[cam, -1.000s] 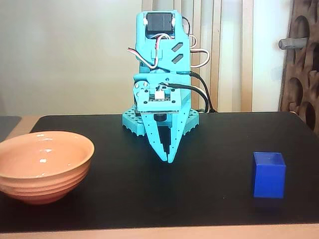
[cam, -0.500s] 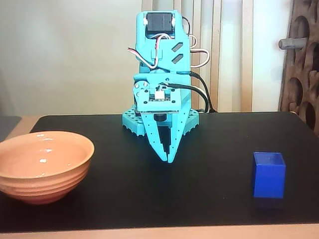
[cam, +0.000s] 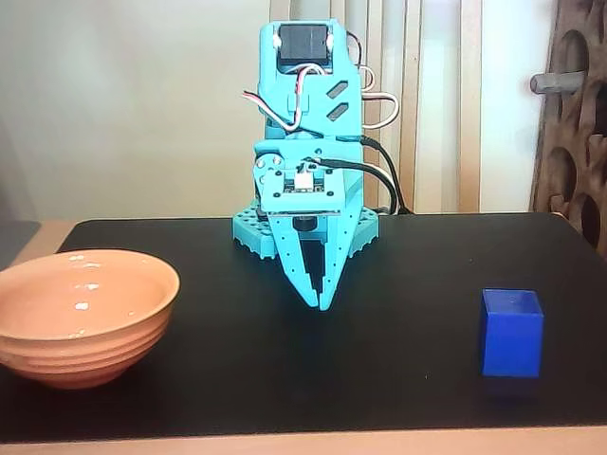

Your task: Place the blue cube in the orange bowl.

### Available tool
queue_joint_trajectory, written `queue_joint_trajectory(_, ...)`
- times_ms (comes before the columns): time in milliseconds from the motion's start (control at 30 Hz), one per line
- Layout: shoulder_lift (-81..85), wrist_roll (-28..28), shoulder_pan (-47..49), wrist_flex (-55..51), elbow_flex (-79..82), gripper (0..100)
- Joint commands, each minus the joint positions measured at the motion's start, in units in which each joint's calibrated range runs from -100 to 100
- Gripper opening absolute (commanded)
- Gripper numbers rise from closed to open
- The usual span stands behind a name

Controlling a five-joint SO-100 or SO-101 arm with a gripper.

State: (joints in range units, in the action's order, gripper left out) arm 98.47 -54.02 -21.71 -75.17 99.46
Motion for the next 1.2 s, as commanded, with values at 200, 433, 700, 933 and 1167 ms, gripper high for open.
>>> queue_joint_trajectory(200, 0.93, -0.26, -0.66, -0.53, 0.54, 3)
queue_joint_trajectory(433, 0.93, 0.06, -0.66, -0.53, 0.54, 20)
queue_joint_trajectory(700, 1.02, 0.11, -0.56, -0.53, 0.54, 36)
queue_joint_trajectory(933, 1.02, 0.11, -0.56, -0.53, 0.54, 42)
queue_joint_trajectory(1167, 1.02, 0.11, -0.46, -0.01, 0.54, 41)
